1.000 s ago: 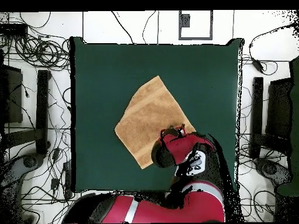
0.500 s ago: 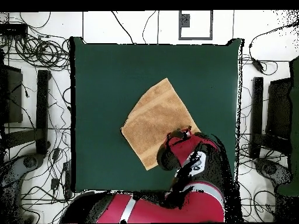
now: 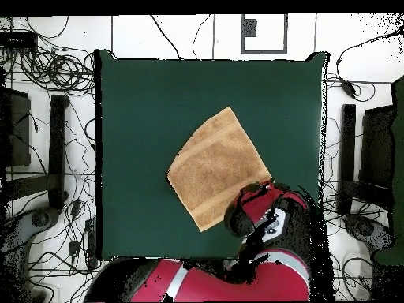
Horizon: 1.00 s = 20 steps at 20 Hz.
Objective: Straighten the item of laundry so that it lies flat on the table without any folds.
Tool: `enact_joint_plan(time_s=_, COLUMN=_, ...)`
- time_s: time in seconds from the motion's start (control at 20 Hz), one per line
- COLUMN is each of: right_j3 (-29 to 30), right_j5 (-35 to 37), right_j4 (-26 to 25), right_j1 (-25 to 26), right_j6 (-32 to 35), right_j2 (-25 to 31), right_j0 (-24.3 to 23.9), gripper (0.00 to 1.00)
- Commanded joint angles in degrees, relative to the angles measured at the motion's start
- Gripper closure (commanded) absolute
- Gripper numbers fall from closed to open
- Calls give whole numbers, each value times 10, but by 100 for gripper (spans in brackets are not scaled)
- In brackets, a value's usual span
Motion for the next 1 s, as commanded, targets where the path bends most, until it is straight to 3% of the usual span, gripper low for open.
enact_joint_plan(time_s=0.05, right_j3=13, right_j5=119, right_j4=-52, right_j1=-31, right_j6=-148, right_j2=65, right_j0=-65, gripper=0)
enact_joint_plan(time_s=0.4, right_j3=29, right_j5=149, right_j4=-105, right_j1=-53, right_j6=-202, right_j2=101, right_j0=-118, gripper=0)
enact_joint_plan(time_s=0.75, right_j3=95, right_j5=199, right_j4=-93, right_j1=-124, right_j6=-233, right_j2=171, right_j0=-144, gripper=0)
enact_joint_plan(time_s=1.0, right_j3=154, right_j5=233, right_j4=-50, right_j1=-182, right_j6=-306, right_j2=289, right_j0=-230, gripper=0)
